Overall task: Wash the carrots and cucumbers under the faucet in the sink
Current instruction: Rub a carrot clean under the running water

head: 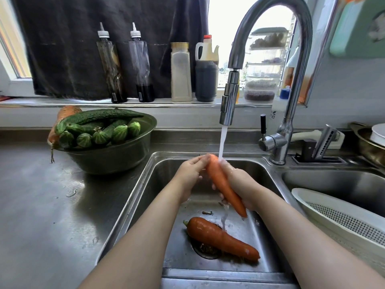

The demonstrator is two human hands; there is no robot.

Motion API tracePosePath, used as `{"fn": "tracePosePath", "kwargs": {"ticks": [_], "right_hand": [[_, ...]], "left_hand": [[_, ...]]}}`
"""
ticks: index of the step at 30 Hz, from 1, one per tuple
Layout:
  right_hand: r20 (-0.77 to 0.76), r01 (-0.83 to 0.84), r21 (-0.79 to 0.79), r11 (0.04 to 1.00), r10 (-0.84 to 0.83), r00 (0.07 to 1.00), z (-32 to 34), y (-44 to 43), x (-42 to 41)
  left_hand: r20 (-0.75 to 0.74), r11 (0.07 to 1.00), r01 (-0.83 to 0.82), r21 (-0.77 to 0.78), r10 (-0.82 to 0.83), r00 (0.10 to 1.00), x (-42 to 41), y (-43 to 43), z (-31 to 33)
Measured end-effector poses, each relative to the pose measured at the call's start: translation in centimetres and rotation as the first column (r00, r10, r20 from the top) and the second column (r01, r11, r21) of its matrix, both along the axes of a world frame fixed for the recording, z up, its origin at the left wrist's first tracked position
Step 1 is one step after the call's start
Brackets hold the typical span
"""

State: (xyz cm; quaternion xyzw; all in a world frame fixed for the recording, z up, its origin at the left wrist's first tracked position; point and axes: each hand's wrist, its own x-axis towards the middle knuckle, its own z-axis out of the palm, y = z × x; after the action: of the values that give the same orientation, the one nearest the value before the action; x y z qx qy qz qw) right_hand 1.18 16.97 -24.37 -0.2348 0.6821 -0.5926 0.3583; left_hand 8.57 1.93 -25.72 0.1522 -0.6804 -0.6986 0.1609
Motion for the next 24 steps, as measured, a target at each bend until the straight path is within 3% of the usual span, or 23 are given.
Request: {"fn": "tracePosePath", "kwargs": {"ticks": [3, 6, 11, 14, 19, 21, 24], "right_hand": [[0.101, -0.068, 0.005, 0.998, 0.067, 0.993, -0.2, -0.1, 0.1], [0.168, -0.175, -0.124, 0.977, 0.194, 0.967, 0.0, 0.3, -0.2], [0.299, -0.202, -0.275, 0.940, 0.283, 0.911, 0.0, 0.3, -0.6], [0.316, -0.188, -0.290, 0.938, 0.280, 0.906, 0.2, 0.2, -0.6], [0.313, -0.311, -0.412, 0.856, 0.454, 0.834, 0.6, 0.5, -1.4], [0.304, -0.311, -0.409, 0.858, 0.449, 0.840, 0.4, 0.4, -1.3], [0.246, -0.192, -0.291, 0.937, 0.267, 0.932, -0.1, 0.0, -1.1]], "left_hand": [[0.015, 0.992, -0.124, 0.026, 0.124, 0.992, -0.1, 0.8, 0.3], [0.050, 0.978, -0.169, 0.120, 0.164, 0.985, -0.1, 0.7, 0.5], [0.009, 0.950, 0.030, 0.310, -0.034, 0.999, 0.0, -0.4, 1.0], [-0.045, 0.960, -0.022, 0.280, 0.036, 0.998, -0.1, -0.7, 1.2], [-0.104, 0.950, 0.001, 0.311, 0.033, 0.994, 0.1, -1.0, 0.9], [-0.102, 0.947, 0.017, 0.321, 0.017, 0.995, 0.0, -1.0, 0.9], [-0.092, 0.954, 0.001, 0.299, 0.028, 0.995, -0.4, -0.7, 0.7]]}}
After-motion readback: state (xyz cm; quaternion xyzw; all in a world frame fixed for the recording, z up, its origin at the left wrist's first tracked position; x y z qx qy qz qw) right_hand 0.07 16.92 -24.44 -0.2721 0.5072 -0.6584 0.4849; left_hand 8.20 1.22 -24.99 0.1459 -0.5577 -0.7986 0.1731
